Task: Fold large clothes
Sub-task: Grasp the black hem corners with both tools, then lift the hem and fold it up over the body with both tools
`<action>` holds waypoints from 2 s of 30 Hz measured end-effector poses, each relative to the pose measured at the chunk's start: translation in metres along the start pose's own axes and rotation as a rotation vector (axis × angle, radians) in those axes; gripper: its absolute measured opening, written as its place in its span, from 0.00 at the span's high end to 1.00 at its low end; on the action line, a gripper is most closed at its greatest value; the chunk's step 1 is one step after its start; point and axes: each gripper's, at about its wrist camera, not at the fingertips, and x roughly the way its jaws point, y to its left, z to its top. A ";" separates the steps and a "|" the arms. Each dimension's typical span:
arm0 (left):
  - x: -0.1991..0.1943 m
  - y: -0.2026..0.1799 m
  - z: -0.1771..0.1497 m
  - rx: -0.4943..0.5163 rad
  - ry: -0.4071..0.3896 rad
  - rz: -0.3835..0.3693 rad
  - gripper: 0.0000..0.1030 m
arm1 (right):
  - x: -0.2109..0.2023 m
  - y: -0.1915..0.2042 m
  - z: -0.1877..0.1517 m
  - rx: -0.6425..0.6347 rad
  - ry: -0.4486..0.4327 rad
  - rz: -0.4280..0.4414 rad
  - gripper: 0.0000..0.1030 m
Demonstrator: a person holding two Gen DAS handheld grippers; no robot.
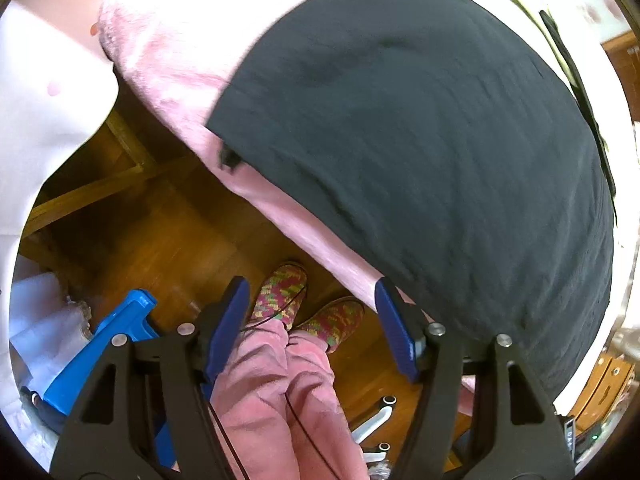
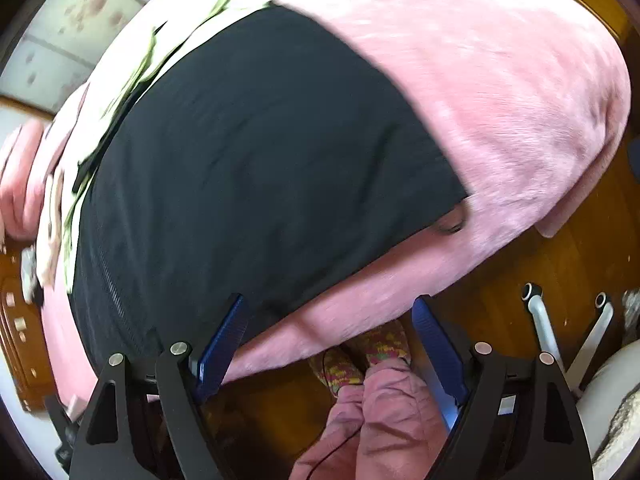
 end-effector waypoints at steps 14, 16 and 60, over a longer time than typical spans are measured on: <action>-0.014 0.012 0.049 0.240 0.054 -0.051 0.32 | 0.016 -0.025 0.069 -0.091 0.013 0.003 0.29; -0.013 0.010 0.057 0.292 0.031 -0.026 0.32 | 0.015 -0.029 0.073 -0.092 0.026 0.020 0.33; -0.232 -0.123 0.122 0.062 -0.407 -0.634 0.93 | -0.110 0.101 0.142 -0.063 -0.249 0.680 0.97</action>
